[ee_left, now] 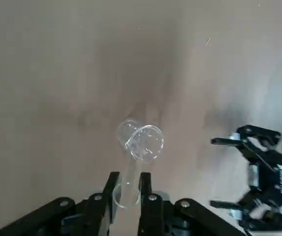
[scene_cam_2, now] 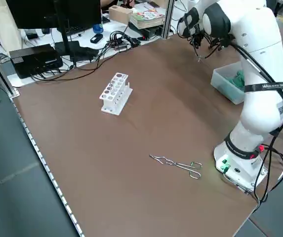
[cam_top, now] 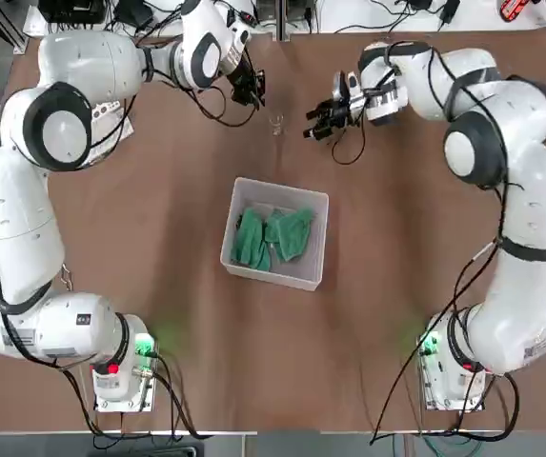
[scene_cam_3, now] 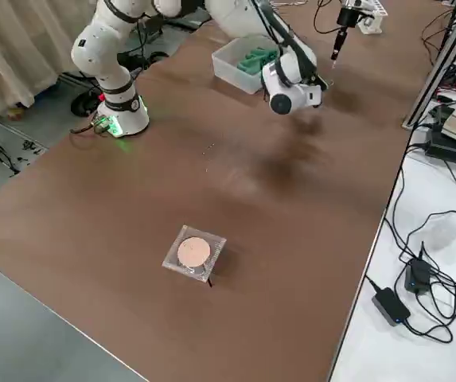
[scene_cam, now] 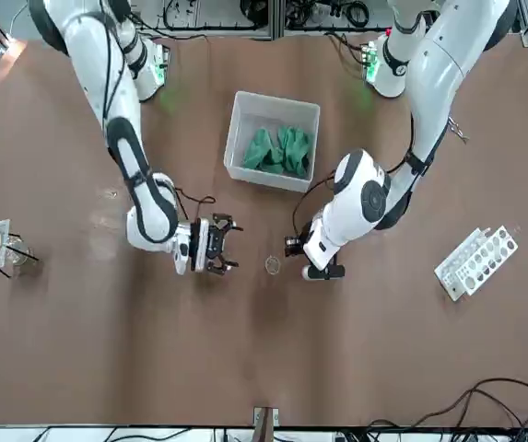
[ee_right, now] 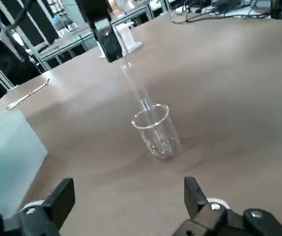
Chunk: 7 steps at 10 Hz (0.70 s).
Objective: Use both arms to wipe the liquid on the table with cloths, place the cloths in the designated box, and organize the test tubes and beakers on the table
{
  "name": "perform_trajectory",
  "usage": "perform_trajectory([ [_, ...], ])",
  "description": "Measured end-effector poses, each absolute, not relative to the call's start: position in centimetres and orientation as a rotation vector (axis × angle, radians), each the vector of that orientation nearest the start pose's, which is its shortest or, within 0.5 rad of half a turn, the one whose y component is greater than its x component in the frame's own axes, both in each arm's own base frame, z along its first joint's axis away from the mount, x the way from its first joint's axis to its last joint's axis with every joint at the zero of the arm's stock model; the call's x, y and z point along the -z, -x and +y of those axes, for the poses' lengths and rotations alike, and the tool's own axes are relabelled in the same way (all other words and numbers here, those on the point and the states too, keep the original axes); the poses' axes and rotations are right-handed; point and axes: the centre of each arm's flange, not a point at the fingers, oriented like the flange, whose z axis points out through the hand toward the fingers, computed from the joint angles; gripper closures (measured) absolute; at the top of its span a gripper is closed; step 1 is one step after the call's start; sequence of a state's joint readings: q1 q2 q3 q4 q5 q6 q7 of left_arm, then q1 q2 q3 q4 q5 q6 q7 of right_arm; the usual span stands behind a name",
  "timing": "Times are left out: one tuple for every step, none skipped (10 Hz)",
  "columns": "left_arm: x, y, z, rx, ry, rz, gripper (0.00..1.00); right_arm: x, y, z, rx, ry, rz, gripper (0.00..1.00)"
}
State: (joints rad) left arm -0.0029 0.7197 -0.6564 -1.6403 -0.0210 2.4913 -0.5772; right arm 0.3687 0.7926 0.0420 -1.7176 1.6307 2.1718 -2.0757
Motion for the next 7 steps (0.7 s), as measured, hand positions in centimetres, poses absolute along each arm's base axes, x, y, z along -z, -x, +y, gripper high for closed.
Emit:
perform_trajectory([
  [-29.5, -60.6, -37.3, -0.025, 3.626, -0.211, 0.77, -12.1, -59.6, 29.9, 0.817, 1.697, -1.178, 0.01],
  [-30.3, -60.7, -37.3, -0.015, 3.623, -0.202, 0.78, -11.7, -60.4, 30.4, 0.866, 1.663, -1.203, 0.01],
  [-31.5, -60.5, -37.3, -0.027, 3.609, -0.175, 0.79, -11.4, -61.2, 31.0, 0.915, 1.621, -1.212, 0.01],
  [-33.5, -60.2, -37.3, -0.030, 3.588, -0.148, 0.79, -10.9, -61.5, 31.6, 0.957, 1.580, -1.213, 0.01],
  [-36.0, -59.8, -37.0, -0.015, 3.568, -0.134, 0.79, -10.4, -61.5, 32.2, 0.990, 1.550, -1.222, 0.01],
  [-38.2, -59.4, -36.7, -0.005, 3.544, -0.118, 0.79, -10.0, -61.5, 32.8, 1.006, 1.530, -1.239, 0.01],
  [-40.2, -58.9, -36.1, -0.009, 3.509, -0.107, 0.79, -9.5, -61.5, 33.3, 1.023, 1.510, -1.262, 0.01],
])
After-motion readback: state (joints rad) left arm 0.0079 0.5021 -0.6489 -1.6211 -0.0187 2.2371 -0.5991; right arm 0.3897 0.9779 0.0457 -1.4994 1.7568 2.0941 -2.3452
